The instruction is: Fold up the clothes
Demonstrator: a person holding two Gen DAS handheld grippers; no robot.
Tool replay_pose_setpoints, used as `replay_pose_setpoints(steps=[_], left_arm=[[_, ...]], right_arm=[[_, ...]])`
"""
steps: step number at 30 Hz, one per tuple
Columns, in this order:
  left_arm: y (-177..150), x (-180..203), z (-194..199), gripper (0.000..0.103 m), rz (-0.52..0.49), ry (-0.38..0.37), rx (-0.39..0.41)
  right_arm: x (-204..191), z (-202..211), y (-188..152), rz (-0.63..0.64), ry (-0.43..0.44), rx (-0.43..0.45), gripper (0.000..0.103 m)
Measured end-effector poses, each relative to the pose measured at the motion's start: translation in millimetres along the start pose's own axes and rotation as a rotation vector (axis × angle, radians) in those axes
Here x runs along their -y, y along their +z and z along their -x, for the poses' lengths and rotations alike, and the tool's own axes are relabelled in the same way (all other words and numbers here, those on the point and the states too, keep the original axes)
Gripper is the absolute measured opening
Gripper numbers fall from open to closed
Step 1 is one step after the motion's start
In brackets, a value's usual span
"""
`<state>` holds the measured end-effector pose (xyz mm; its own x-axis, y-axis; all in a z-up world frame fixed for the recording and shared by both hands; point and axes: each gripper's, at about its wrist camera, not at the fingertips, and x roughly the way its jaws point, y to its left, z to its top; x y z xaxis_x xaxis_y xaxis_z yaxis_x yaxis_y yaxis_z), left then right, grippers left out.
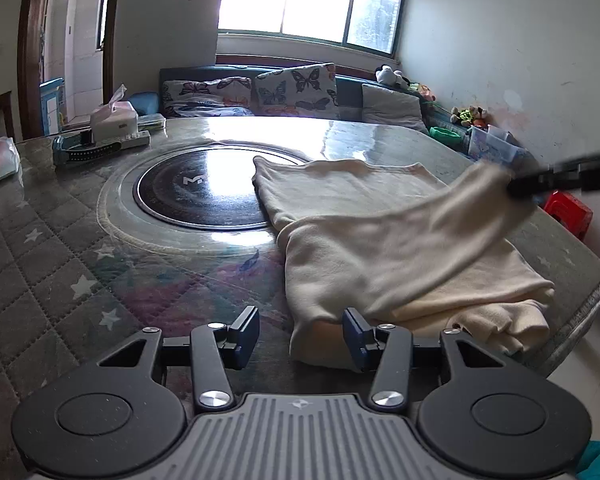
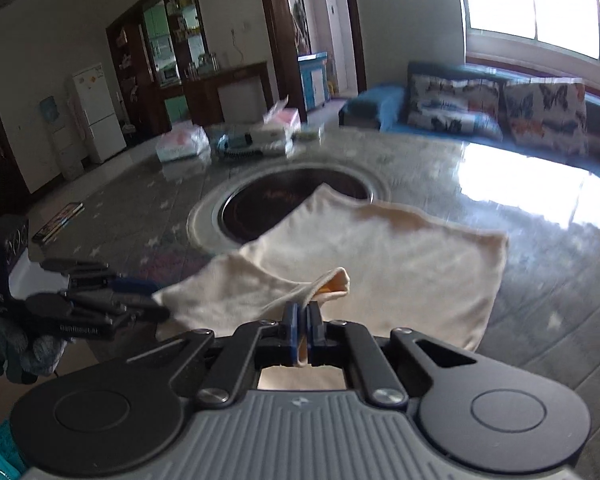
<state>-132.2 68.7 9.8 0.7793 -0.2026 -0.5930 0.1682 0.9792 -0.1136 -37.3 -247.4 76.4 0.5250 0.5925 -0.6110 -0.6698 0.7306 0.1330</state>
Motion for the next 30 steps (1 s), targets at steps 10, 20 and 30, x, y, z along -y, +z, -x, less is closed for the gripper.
replay_pose_setpoints(steps=[10, 20, 30], left_arm=[[-8, 5, -2, 0.014, -0.074, 0.013, -0.024], [10, -7, 14, 0.015, -0.041, -0.038, -0.04], [61, 11, -28, 0.015, 0.006, -0.096, 0.038]], right_arm=[[13, 10, -10, -0.02, -0.083, -0.014, 0.004], [24, -11, -41, -0.003, -0.138, -0.127, 0.007], [10, -44, -31, 0.111, -0.11, -0.079, 0.008]])
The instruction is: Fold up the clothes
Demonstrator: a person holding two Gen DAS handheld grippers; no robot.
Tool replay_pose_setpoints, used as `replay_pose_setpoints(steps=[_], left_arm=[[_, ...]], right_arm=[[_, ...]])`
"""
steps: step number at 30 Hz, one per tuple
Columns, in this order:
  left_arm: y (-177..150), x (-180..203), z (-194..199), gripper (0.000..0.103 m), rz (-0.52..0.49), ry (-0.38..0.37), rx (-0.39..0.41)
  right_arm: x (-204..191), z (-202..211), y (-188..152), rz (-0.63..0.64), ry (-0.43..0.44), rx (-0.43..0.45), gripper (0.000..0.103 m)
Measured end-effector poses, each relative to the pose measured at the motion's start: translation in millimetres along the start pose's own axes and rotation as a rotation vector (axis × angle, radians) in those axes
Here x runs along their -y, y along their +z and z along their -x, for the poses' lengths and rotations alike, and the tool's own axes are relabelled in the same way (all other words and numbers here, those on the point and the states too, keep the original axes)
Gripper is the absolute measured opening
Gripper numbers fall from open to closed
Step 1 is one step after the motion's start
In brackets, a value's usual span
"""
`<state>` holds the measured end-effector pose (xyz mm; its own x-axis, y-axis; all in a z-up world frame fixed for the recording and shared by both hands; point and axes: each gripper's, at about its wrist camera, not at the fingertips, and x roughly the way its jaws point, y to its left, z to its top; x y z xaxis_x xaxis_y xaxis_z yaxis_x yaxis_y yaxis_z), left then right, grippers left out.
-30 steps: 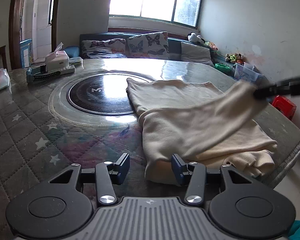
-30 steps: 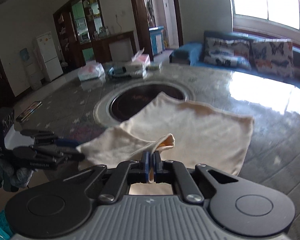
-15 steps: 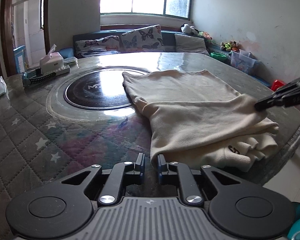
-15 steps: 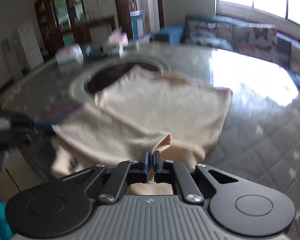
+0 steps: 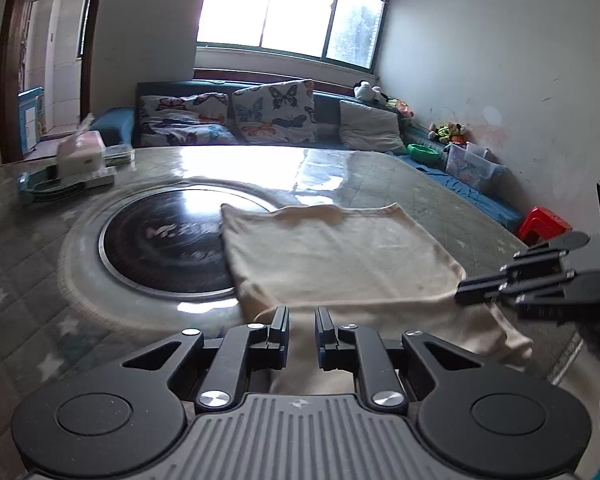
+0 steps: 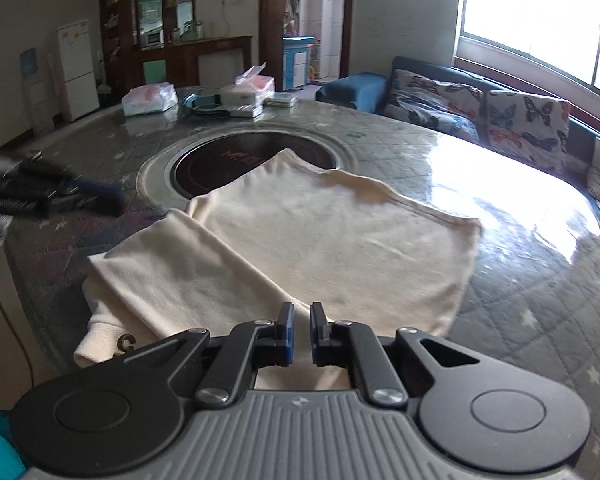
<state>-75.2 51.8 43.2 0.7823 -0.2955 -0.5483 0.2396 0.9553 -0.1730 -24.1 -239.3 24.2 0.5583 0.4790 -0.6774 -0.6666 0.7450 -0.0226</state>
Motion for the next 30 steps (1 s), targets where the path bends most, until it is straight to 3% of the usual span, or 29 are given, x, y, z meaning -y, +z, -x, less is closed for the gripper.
replay_pose_setpoints(steps=[10, 15, 21, 26, 30], left_arm=[[-5, -11, -47, 0.015, 0.024, 0.037, -0.077], [-3, -8, -33, 0.015, 0.01, 0.034, -0.058], [-3, 7, -19, 0.016, -0.041, 0.002, -0.042], [-15, 19, 1, 0.026, -0.128, -0.03, -0.059], [-27, 26, 15, 0.027, -0.194, -0.054, -0.082]], right_arm=[[0, -14, -16, 0.027, -0.001, -0.04, 0.009], [1, -2, -18, 0.053, -0.014, -0.024, 0.016], [2, 0, -15, 0.053, -0.034, -0.004, 0.017], [5, -3, -21, 0.049, -0.033, -0.014, 0.017], [-4, 13, -24, 0.082, -0.003, -0.017, 0.017]])
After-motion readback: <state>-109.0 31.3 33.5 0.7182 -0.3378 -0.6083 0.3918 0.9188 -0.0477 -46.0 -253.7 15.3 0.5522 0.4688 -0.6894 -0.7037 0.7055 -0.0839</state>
